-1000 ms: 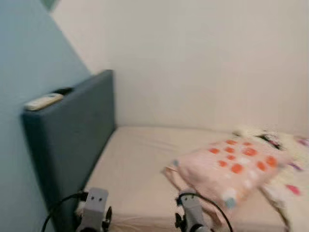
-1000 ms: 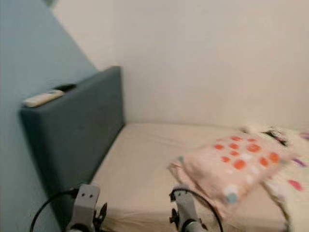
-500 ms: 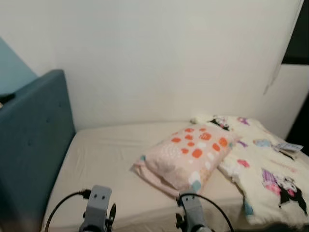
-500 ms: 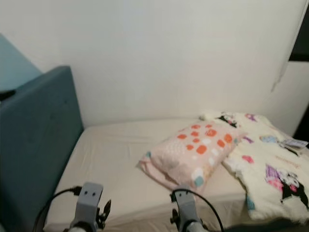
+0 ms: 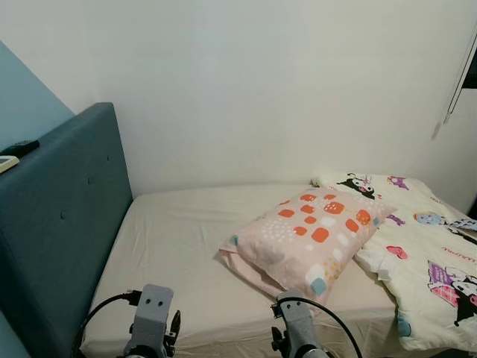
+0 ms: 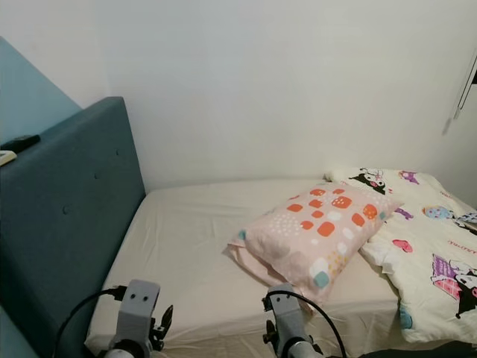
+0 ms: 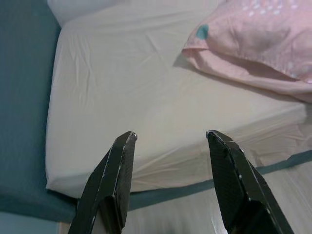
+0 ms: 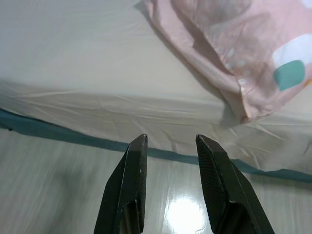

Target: Clean up the room

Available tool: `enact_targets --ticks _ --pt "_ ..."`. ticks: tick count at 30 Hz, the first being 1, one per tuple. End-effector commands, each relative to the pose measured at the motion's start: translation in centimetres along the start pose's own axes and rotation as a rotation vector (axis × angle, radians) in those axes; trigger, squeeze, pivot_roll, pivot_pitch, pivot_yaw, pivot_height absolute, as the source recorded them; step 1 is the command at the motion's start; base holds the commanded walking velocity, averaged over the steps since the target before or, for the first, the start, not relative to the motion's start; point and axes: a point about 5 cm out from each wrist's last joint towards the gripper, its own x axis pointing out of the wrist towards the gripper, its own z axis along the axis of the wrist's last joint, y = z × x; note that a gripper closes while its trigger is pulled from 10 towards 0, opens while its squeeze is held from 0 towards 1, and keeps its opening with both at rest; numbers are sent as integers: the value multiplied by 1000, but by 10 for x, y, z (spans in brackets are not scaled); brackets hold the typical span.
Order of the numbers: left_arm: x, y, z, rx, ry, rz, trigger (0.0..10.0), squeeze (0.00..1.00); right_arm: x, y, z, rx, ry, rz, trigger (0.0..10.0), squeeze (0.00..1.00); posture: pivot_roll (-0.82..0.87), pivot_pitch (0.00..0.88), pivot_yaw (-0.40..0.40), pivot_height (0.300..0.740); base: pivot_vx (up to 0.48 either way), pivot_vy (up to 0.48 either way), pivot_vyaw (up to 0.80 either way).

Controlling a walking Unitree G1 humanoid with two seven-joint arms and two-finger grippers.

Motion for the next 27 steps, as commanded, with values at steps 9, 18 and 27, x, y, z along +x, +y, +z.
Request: enact_targets --ticks 9,18,27 --pt "-1 0 0 -16 -7 -9 10000 0 0 1 2 -1 -14 5 10000 0 -39 62 -33 737 313 0 0" --pt "-2 0 0 -23 -10 -5 10000 0 0 1 3 -9 -18 9 10000 0 -40 55 -34 737 310 0 0" --pt "-2 -1 -1 -21 -11 -10 10000 0 0 1 3 -15 -18 9 10000 0 -42 52 -34 737 300 0 0"
